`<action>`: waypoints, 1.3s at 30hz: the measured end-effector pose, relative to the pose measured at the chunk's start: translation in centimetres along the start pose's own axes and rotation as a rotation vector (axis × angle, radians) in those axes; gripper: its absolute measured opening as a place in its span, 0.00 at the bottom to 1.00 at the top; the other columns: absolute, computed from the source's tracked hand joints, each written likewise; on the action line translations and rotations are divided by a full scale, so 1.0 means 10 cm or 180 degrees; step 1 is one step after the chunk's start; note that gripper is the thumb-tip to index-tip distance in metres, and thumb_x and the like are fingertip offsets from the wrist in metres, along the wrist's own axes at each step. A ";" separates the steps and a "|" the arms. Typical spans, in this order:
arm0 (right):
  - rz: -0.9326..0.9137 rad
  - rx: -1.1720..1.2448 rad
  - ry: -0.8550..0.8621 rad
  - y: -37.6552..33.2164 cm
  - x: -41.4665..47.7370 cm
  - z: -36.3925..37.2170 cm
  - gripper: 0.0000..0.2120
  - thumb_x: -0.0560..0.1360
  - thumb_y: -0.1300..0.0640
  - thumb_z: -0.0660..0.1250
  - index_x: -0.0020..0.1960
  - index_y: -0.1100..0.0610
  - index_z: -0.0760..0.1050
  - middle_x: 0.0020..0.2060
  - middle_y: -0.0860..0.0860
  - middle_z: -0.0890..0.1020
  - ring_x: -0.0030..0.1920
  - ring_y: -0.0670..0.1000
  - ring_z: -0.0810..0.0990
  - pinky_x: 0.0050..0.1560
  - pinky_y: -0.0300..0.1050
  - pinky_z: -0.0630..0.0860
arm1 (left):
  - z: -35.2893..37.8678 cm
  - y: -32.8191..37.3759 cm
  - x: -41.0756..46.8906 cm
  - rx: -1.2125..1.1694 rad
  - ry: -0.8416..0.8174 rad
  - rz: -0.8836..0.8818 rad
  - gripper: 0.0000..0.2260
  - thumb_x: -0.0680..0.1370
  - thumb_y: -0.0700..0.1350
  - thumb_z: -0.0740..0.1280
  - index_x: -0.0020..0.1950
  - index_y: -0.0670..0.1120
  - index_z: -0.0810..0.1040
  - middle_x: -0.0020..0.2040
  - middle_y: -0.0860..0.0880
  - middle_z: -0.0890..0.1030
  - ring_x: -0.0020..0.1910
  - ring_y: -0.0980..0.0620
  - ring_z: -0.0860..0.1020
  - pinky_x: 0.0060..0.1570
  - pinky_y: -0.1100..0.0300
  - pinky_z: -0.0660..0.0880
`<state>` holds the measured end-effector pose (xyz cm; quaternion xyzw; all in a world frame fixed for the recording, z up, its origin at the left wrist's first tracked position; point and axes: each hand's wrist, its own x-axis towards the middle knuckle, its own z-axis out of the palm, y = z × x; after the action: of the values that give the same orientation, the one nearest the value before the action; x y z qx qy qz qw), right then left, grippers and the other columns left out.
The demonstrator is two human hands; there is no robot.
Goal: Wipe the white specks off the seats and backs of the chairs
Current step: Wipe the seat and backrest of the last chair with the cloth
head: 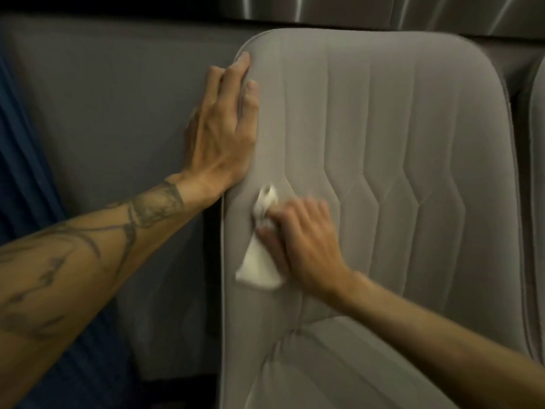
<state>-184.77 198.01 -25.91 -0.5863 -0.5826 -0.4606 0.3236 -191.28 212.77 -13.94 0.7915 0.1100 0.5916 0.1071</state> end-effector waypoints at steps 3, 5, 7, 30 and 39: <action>0.0562 -0.0337 0.0556 0.16 0.75 -0.01 0.12 0.83 0.50 0.60 0.49 0.59 0.75 0.42 0.56 0.76 0.41 0.57 0.73 0.43 0.53 0.68 | -0.03 -0.01 0.07 0.0009 -0.0065 0.0026 0.24 0.86 0.56 0.50 0.78 0.49 0.69 0.69 0.45 0.74 0.64 0.45 0.76 0.64 0.47 0.73; 0.0808 -0.0265 0.0650 0.12 0.91 0.04 0.14 0.82 0.50 0.61 0.50 0.60 0.77 0.44 0.57 0.77 0.43 0.57 0.75 0.44 0.56 0.70 | -0.05 -0.03 0.11 0.0038 -0.0113 0.0084 0.24 0.86 0.56 0.50 0.77 0.47 0.71 0.68 0.45 0.74 0.65 0.46 0.76 0.65 0.46 0.72; 0.0668 0.0025 0.0474 -0.04 0.60 0.09 0.14 0.82 0.51 0.62 0.51 0.62 0.78 0.44 0.58 0.77 0.43 0.58 0.75 0.45 0.59 0.71 | -0.06 -0.05 0.11 0.0071 -0.0132 0.0152 0.23 0.86 0.55 0.51 0.76 0.46 0.72 0.68 0.44 0.75 0.66 0.45 0.75 0.66 0.46 0.72; 0.0108 -0.0265 0.0249 0.06 0.32 -0.05 0.13 0.83 0.50 0.61 0.49 0.60 0.76 0.43 0.57 0.76 0.42 0.57 0.73 0.44 0.53 0.69 | -0.08 0.04 0.03 0.0455 -0.0094 0.0074 0.25 0.85 0.59 0.49 0.79 0.50 0.68 0.69 0.46 0.74 0.65 0.43 0.75 0.61 0.45 0.71; 0.0089 0.0290 -0.0339 -0.33 -0.27 -0.02 0.14 0.82 0.49 0.61 0.50 0.60 0.77 0.43 0.56 0.76 0.42 0.56 0.73 0.45 0.53 0.69 | -0.07 0.02 0.02 0.0396 -0.0072 0.0102 0.25 0.86 0.57 0.50 0.78 0.49 0.69 0.71 0.44 0.73 0.67 0.43 0.74 0.64 0.47 0.72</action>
<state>-187.74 197.15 -28.88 -0.6027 -0.6111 -0.3971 0.3250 -191.94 212.62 -13.52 0.8050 0.1326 0.5762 0.0493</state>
